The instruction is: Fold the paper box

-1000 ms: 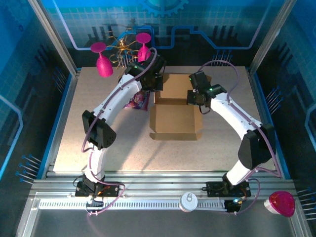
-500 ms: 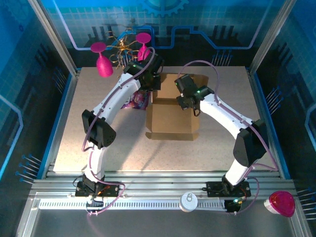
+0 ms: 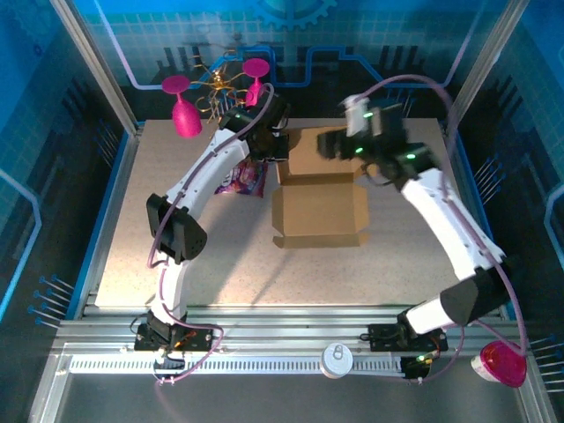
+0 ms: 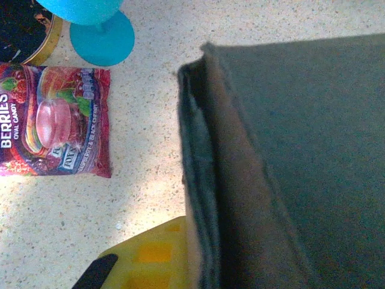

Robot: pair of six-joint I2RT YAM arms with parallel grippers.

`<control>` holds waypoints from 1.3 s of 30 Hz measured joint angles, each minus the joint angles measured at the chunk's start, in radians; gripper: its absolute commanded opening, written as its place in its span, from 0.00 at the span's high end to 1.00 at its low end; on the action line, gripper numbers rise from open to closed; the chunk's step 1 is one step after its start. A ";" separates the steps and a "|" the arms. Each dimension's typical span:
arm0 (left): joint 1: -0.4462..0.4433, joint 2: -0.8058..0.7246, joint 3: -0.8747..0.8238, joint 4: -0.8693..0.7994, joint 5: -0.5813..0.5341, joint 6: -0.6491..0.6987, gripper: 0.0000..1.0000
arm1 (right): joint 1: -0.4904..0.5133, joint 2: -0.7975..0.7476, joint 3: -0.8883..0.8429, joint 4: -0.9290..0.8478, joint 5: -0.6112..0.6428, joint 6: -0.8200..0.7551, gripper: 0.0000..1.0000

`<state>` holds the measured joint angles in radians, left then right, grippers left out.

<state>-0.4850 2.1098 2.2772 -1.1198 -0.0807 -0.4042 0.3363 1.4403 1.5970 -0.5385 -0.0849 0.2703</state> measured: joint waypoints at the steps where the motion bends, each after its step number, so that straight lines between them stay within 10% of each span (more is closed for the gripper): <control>1: 0.006 0.000 0.000 0.004 0.009 0.003 1.00 | -0.061 -0.024 0.000 0.034 -0.053 0.039 0.25; 11: 0.049 0.003 0.000 0.034 0.128 0.037 1.00 | -0.526 -0.002 -0.379 0.623 -0.494 0.571 0.51; 24: 0.063 0.005 0.005 0.033 0.195 0.040 1.00 | -0.542 0.235 -0.511 1.146 -0.889 0.842 0.54; 39: 0.064 0.010 0.005 0.032 0.195 0.040 1.00 | -0.494 0.192 -0.525 1.081 -0.927 0.744 0.49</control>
<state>-0.4213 2.1201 2.2822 -1.0878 0.1143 -0.3637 -0.1574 1.6318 1.0721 0.5426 -1.0119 1.0145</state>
